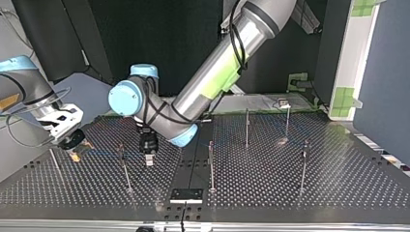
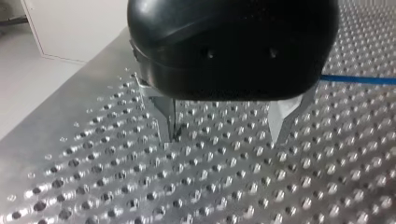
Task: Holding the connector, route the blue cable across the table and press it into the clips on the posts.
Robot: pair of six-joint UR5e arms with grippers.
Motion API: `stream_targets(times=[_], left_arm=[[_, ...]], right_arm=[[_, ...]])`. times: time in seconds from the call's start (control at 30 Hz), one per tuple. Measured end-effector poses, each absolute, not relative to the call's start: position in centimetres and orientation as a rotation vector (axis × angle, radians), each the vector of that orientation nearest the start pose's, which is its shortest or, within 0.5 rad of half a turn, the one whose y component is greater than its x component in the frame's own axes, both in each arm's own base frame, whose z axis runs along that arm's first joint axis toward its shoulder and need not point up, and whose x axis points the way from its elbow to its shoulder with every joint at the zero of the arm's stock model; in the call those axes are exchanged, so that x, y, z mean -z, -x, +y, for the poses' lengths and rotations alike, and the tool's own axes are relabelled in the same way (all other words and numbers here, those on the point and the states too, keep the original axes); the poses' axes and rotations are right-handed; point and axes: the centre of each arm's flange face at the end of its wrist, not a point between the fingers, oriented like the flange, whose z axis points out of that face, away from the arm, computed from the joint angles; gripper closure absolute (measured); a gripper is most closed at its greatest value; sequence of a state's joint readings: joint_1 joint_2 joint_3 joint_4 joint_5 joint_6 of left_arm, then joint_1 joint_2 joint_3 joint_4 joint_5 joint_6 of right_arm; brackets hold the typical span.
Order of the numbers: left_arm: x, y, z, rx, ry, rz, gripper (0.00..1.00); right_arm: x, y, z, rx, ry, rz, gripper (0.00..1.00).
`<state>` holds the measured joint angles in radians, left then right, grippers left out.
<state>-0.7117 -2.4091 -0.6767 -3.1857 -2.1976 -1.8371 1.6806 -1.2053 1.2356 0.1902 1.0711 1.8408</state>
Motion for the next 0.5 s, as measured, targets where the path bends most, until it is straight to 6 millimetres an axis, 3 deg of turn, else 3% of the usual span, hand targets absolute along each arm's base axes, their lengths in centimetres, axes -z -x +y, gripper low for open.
stream_targets(times=[0.5], left_arm=[[-40.8, -48.4, -58.3, 0.435, 0.058, 1.589, 0.00]], right_arm=[[-43.0, -25.0, -58.1, 2.155, 2.168, 1.688, 1.00]])
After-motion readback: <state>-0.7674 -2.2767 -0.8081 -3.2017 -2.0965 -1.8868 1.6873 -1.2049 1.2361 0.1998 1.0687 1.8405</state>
